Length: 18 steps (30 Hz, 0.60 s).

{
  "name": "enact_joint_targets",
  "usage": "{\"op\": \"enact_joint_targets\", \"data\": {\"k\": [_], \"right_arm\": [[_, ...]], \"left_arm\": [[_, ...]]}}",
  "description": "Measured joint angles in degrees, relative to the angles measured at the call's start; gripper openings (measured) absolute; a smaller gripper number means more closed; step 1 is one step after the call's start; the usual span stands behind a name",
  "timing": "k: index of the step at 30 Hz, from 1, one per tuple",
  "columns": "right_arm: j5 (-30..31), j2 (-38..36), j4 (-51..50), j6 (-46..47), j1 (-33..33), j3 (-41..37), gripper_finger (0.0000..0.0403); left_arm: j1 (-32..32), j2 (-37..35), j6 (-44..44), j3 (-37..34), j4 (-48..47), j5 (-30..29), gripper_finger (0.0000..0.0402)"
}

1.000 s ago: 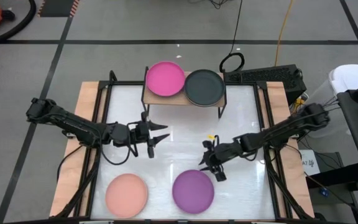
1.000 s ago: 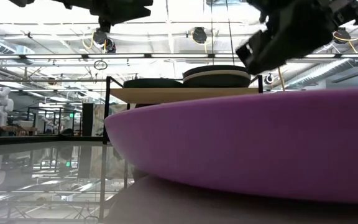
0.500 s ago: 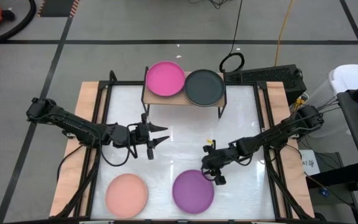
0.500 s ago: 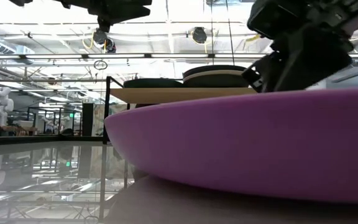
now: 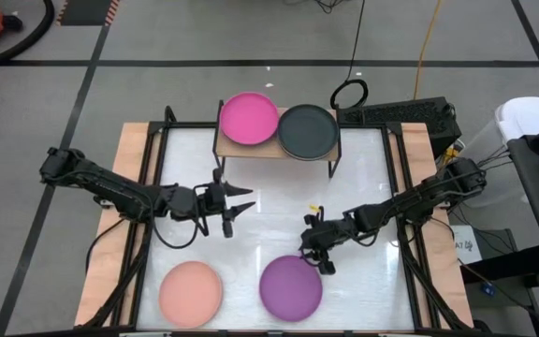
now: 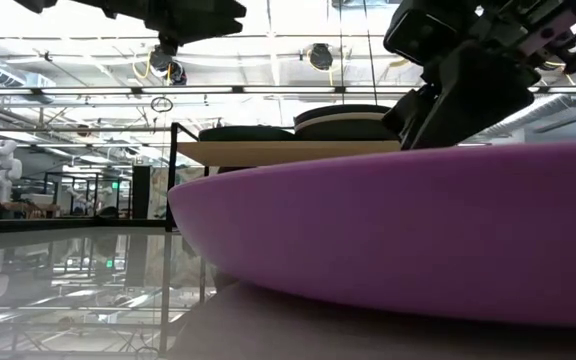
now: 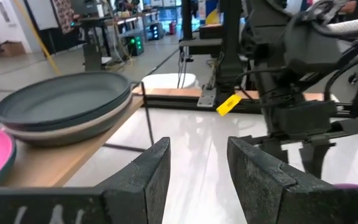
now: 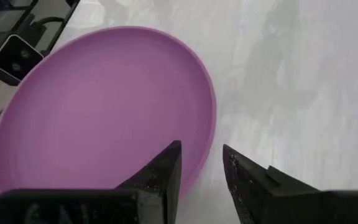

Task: Place and stack plates onto a shelf
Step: Stack the purple plate on top of the pink plate on the shelf

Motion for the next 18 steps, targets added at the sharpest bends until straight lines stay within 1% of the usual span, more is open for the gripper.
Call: {"op": "enact_joint_targets", "data": {"k": [4, 8, 11, 13, 18], "right_arm": [[0.2, 1.5, 0.2, 0.0, 0.0, 0.0, 0.01], [-0.4, 5.7, 2.9, 0.0, -0.1, 0.0, 0.01], [-2.4, 8.3, 3.1, 0.1, -0.9, 0.4, 0.01], [-3.3, 8.9, 3.1, 1.0, -1.6, 0.6, 0.01], [-3.3, 9.4, 3.1, 3.2, -2.6, 1.0, 0.01]], "left_arm": [[1.0, 0.6, -1.7, 0.0, -1.4, -0.1, 0.0165], [1.0, 1.1, -2.2, 0.0, -1.2, -0.1, 0.0165], [1.0, 1.1, -2.2, 0.0, -1.3, -0.1, 0.0165], [1.0, 1.1, -2.0, 0.0, -1.0, -0.1, 0.0165], [1.0, 1.1, -1.5, 0.0, -1.0, -0.1, 0.0165]]}}
